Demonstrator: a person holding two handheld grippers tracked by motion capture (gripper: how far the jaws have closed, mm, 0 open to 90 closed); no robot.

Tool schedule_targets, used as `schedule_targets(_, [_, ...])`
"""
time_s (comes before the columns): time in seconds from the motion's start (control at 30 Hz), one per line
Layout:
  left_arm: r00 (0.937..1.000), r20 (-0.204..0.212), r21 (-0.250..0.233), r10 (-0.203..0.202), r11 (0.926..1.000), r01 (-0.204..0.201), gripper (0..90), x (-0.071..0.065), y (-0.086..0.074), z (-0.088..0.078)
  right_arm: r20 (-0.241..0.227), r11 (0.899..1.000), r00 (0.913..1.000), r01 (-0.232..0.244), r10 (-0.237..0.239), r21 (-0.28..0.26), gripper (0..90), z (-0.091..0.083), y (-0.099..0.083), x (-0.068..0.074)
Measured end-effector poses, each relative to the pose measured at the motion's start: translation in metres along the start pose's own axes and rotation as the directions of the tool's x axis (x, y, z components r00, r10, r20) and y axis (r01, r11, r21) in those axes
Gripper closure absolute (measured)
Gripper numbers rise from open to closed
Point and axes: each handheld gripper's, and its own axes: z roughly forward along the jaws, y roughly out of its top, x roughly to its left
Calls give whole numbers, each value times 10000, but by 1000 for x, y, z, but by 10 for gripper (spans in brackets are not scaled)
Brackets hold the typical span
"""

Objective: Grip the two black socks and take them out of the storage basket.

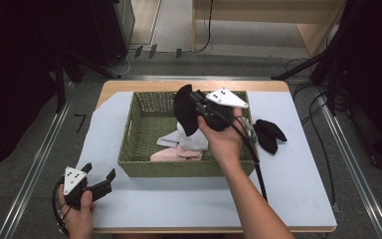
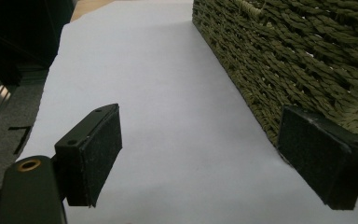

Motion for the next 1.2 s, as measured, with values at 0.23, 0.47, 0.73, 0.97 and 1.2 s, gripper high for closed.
schedule_targets(0.23, [10000, -8, -1, 3, 10000, -3, 154, 0, 0, 0, 740, 9983, 9972, -17, 59, -576, 877, -22, 12, -26])
schedule_targets(0.47, [10000, -21, -8, 9, 10000, -9, 154, 0, 0, 0, 1337, 9952, 9910, 71, 60, -972, 883, -49, 26, -52])
schedule_targets(0.73, [10000, -25, -38, 4, 10000, -4, 154, 0, 0, 0, 2269, 9939, 9736, 6, 246, -1102, 885, -80, 26, -91])
schedule_targets(0.97, [10000, -43, -49, 27, 10000, -27, 154, 0, 0, 0, 3065, 9932, 9504, -179, 526, -1147, 884, -105, 16, -124])
schedule_targets(1.2, [10000, -74, -51, 65, 10000, -66, 154, -1, 0, 0, 3712, 9930, 9234, -651, 975, -989, 885, -120, -11, -153])
